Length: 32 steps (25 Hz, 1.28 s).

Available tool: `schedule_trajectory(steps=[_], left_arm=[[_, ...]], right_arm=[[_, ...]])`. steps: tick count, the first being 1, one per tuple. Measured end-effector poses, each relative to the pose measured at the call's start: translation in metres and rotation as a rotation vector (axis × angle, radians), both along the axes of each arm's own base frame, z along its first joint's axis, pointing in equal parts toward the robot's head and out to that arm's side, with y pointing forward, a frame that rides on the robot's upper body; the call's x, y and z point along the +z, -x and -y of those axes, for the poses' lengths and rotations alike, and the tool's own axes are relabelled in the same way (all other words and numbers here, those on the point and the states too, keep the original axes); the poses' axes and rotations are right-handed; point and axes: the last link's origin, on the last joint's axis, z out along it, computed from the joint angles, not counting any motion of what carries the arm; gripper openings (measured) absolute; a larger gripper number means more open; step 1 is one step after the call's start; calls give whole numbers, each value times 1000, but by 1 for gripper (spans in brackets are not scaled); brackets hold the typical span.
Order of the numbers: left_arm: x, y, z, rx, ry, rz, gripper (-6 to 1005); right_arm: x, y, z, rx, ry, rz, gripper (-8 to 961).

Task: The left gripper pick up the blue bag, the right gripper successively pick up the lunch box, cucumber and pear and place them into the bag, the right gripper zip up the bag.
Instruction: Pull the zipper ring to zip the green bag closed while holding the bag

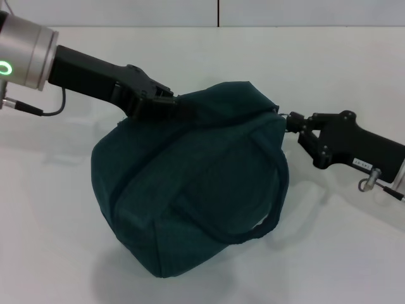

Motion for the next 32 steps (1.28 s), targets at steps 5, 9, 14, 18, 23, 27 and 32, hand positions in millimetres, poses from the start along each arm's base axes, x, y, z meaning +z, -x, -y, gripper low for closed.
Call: schedule_trajectory(steps=[5, 9, 14, 18, 23, 27, 32], left_arm=[[-5, -4, -2, 23, 1, 60, 48], [-3, -13, -4, 47, 13, 139, 48], [2, -14, -6, 93, 18, 150, 47], [5, -9, -6, 116, 18, 142, 47], [7, -5, -6, 124, 14, 131, 47], [7, -3, -5, 130, 15, 130, 47], [8, -1, -5, 133, 14, 128, 47]], right_arm=[[-6, 7, 5, 47, 36, -3, 17], [-5, 13, 10, 83, 53, -32, 17], [2, 11, 15, 89, 38, -66, 17], [8, 6, 12, 67, 0, -69, 16], [6, -1, 5, 24, -15, -21, 16], [1, -2, 1, 3, -12, 14, 16], [-1, 0, 1, 10, -4, 14, 15]])
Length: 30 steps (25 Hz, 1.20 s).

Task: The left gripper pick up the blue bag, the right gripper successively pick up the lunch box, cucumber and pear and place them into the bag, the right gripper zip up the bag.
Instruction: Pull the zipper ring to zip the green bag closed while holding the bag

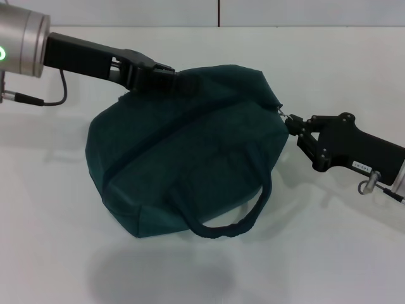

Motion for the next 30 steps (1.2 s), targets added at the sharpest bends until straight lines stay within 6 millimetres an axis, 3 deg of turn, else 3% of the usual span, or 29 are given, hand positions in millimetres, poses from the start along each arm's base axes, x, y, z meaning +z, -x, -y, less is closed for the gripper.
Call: schedule_trajectory(steps=[12, 25, 28, 30], left_arm=[[-1, 9, 2, 10, 22, -63, 47], [-3, 8, 2, 1, 24, -66, 57], [-3, 5, 3, -6, 16, -36, 200], [-2, 4, 3, -19, 0, -2, 234]], right_arm=[[-2, -1, 30, 65, 100, -54, 15], [6, -10, 38, 35, 84, -86, 54], [15, -15, 38, 3, 38, -118, 84], [19, -17, 40, -3, 20, -140, 104]])
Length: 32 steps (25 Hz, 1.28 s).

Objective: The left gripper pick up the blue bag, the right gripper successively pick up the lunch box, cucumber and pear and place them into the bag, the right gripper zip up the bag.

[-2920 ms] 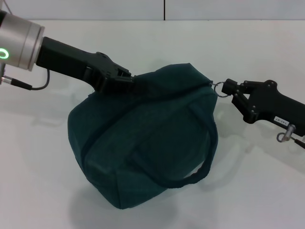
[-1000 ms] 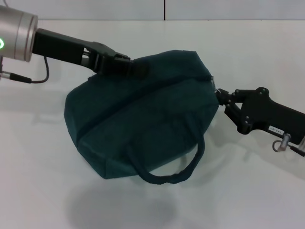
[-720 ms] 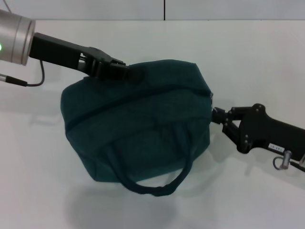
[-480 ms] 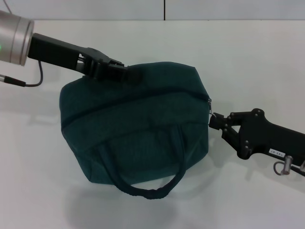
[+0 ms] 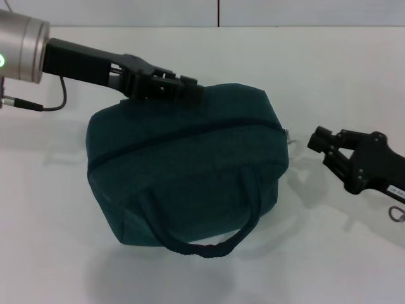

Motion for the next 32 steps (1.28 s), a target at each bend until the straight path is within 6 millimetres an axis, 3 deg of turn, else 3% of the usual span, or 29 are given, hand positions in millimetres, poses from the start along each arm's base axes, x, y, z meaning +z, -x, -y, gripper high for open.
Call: schedule_trajectory(steps=[4, 9, 10, 15, 19, 25, 27, 30, 32], left_arm=[[4, -1, 2, -35, -48, 75, 323], [19, 11, 8, -81, -177, 198, 518], [23, 17, 11, -89, -215, 216, 519], [29, 38, 29, -122, -298, 265, 525], [31, 55, 50, -129, -302, 295, 530], [28, 76, 76, -137, -314, 301, 624], [27, 82, 82, -137, -331, 299, 715], [26, 85, 87, -136, -336, 302, 852], [24, 85, 88, -135, -332, 306, 865]], right_arm=[[11, -5, 3, -24, -51, -45, 144], [25, -9, 3, -40, -115, -93, 333], [29, -6, 2, -25, -124, -109, 371], [49, 20, -12, 77, -60, -200, 477], [57, 56, -32, 164, 154, -197, 562], [48, 103, -47, 247, 447, -79, 683], [42, 114, -49, 267, 516, -49, 702], [33, 124, -49, 282, 579, 2, 703], [27, 126, -48, 290, 600, 25, 704]])
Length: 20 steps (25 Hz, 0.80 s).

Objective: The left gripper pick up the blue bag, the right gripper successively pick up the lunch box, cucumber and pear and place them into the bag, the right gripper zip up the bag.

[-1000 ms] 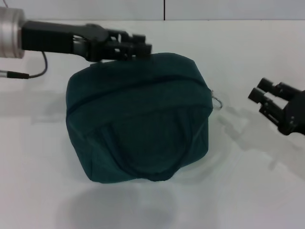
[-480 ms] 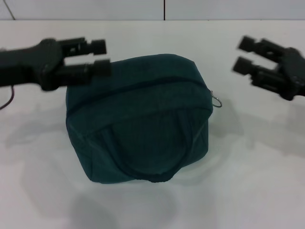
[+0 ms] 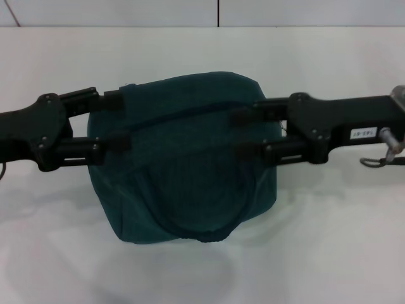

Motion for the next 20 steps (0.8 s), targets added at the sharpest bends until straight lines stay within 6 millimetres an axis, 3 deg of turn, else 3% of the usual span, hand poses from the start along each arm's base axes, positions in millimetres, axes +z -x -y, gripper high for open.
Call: schedule_trajectory(steps=[4, 8, 20], left_arm=[[-1, 4, 5, 12, -8, 10, 871], [-5, 6, 8, 12, -20, 23, 870], [-6, 4, 7, 7, -15, 32, 867]], right_arm=[[-8, 5, 1, 23, 18, 27, 705], [-10, 8, 0, 36, 18, 34, 776], [-11, 8, 0, 48, 17, 59, 800]])
